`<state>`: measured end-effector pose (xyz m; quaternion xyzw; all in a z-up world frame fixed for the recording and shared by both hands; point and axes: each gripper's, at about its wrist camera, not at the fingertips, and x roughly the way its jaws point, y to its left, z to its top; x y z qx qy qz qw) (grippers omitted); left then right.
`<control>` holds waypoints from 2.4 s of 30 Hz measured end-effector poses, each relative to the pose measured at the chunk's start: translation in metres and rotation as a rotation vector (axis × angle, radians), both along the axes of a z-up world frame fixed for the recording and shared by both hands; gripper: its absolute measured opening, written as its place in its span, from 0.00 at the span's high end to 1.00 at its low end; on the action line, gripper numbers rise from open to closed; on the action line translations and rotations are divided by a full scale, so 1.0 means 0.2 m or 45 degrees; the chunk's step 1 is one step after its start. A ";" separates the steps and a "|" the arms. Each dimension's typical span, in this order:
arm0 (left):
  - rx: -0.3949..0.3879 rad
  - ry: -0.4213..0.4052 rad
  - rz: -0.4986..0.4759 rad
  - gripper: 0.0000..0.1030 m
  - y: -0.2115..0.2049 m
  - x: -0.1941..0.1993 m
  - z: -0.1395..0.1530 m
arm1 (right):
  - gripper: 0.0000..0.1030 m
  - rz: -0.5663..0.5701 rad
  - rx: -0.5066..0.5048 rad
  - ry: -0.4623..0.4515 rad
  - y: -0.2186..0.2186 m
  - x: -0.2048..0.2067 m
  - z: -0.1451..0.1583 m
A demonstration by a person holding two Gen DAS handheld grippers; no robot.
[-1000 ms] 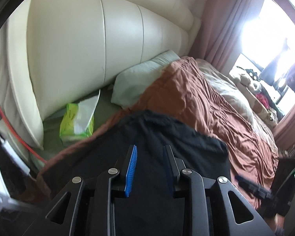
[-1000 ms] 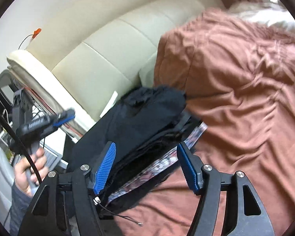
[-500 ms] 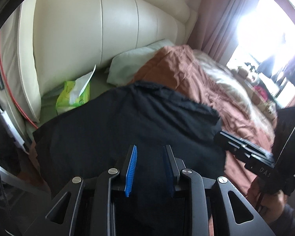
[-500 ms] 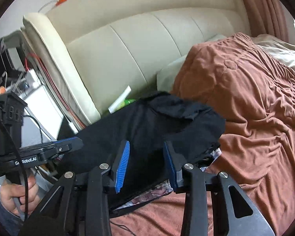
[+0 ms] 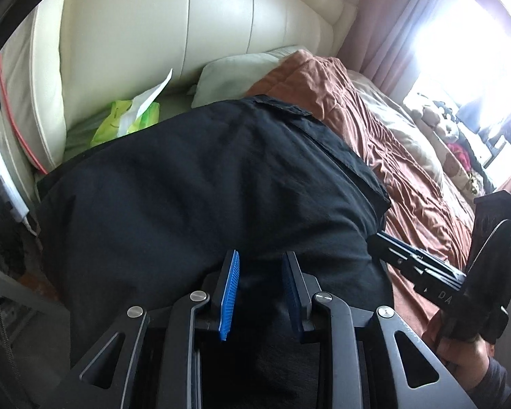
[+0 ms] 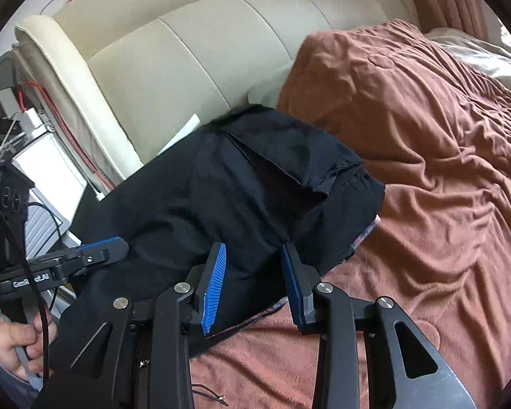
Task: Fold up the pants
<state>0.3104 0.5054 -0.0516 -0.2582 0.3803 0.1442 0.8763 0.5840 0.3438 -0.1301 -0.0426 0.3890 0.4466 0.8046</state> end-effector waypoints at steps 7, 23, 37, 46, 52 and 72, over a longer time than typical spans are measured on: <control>0.012 0.024 0.020 0.71 -0.09 -0.06 0.06 | 0.70 -0.016 -0.076 0.044 -0.10 -0.07 0.08; 0.109 -0.092 0.018 0.05 -0.42 -0.30 0.44 | 0.14 0.037 -0.054 -0.200 -0.56 -0.49 0.63; 0.225 -0.170 -0.040 0.00 -0.78 -0.53 0.71 | 0.00 -0.112 -0.047 -0.323 -1.01 -0.95 0.94; 0.294 -0.224 -0.113 0.00 -1.02 -0.69 0.84 | 0.00 -0.174 0.000 -0.376 -1.34 -1.22 1.10; 0.314 -0.254 -0.145 0.00 -1.16 -0.79 0.88 | 0.00 -0.219 0.040 -0.395 -1.56 -1.38 1.16; 0.501 -0.371 -0.277 0.00 -1.66 -1.17 0.95 | 0.00 -0.395 0.039 -0.534 -2.06 -1.92 1.19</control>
